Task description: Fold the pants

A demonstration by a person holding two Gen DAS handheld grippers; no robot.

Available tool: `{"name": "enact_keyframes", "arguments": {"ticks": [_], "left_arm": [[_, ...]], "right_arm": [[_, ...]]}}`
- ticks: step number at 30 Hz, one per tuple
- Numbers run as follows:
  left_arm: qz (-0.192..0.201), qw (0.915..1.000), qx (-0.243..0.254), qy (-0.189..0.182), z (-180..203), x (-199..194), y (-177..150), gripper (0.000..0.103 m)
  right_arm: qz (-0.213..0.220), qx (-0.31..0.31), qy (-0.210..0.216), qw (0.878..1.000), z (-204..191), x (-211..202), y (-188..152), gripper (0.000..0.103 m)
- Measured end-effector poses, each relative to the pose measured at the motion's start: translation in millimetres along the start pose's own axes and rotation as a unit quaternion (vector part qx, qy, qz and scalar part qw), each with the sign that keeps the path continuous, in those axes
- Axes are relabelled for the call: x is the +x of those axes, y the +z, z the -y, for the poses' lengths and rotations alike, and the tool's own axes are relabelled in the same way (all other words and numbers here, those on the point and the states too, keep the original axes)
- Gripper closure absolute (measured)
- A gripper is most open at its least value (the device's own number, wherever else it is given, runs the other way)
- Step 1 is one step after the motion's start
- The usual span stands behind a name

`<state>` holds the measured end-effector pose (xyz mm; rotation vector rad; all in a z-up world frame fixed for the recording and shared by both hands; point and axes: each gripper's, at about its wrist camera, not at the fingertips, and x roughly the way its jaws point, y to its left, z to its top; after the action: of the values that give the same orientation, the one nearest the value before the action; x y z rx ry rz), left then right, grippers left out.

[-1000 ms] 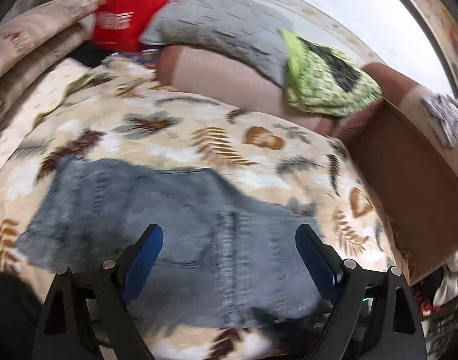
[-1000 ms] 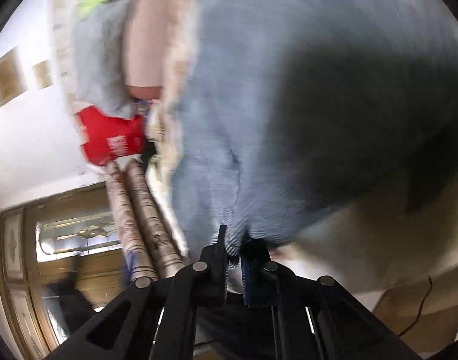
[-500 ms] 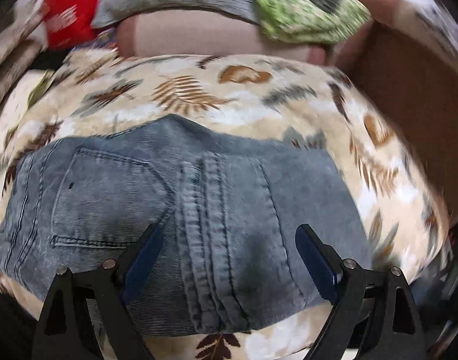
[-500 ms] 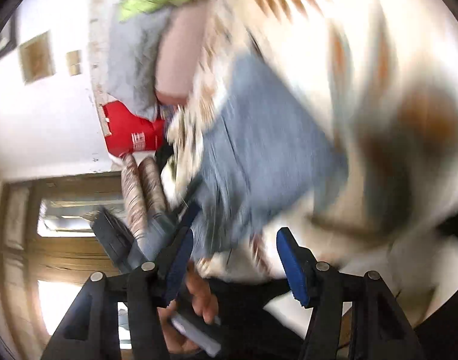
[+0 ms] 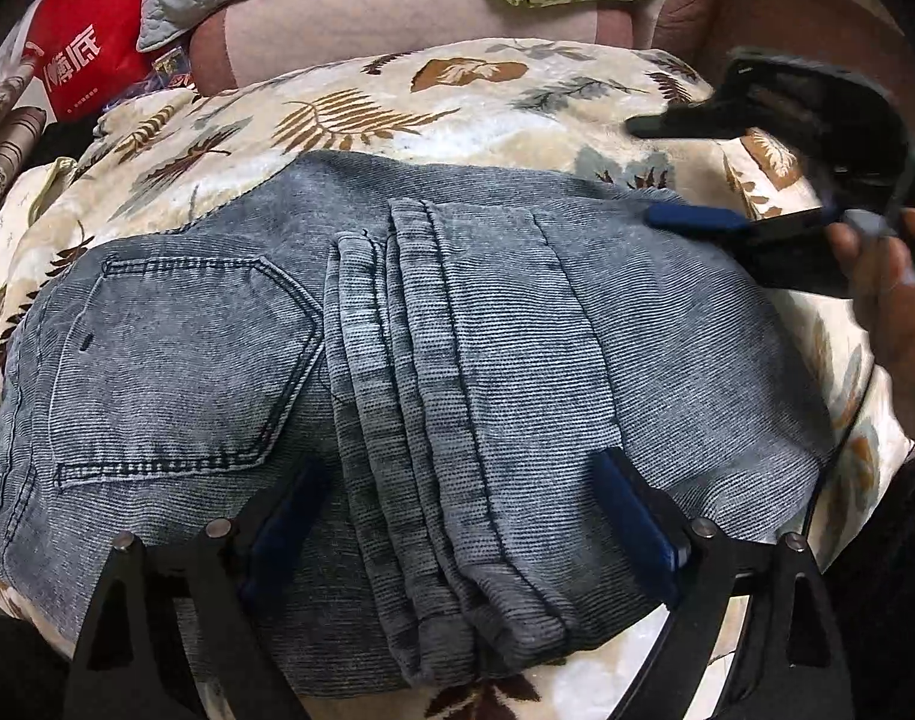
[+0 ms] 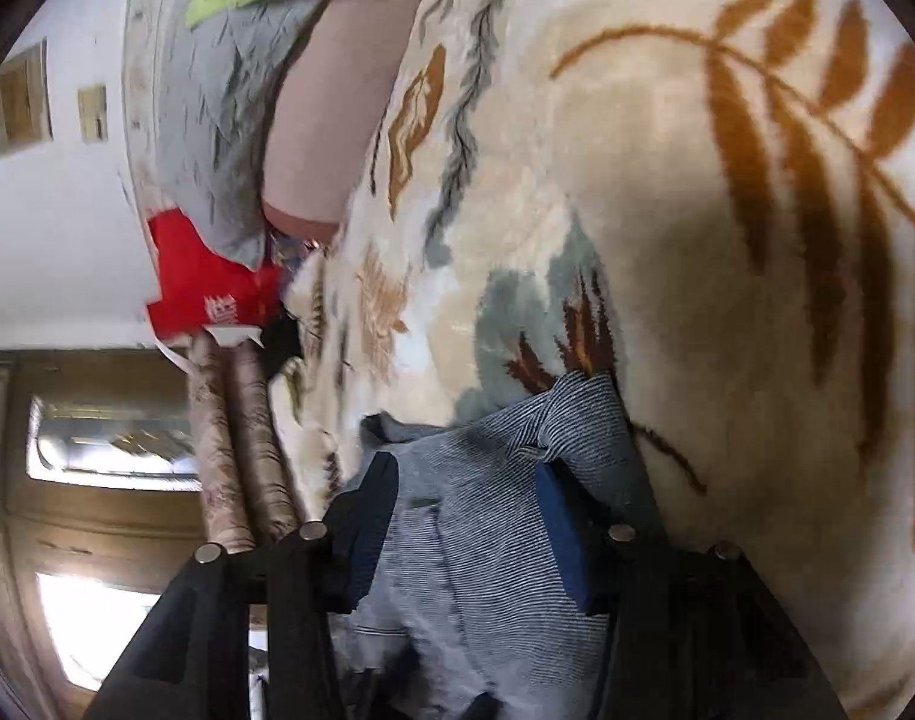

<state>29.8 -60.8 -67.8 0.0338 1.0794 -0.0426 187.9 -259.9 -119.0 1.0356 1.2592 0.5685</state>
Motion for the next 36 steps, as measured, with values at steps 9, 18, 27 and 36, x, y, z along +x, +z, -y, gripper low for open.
{"name": "enact_keyframes", "arguments": {"ticks": [9,18,27,36], "left_arm": [[0.005,1.0000,-0.001,0.002,2,5,5,0.009],[0.008,0.9996,-0.021,-0.015,-6,-3,7,0.009],[0.091,0.9777,-0.181,-0.055,-106,-79,-18,0.009],[0.140,0.8572,-0.492,-0.063,-251,-100,-117,0.010]], "right_arm": [[-0.033,-0.040,-0.033,0.998,11,-29,-66,0.047],[-0.012,-0.080,-0.019,0.997,-10,-63,-116,0.034],[0.004,-0.137,-0.049,0.989,-28,-70,-134,0.039],[-0.065,-0.209,-0.031,0.975,-81,-16,-181,0.039]]}}
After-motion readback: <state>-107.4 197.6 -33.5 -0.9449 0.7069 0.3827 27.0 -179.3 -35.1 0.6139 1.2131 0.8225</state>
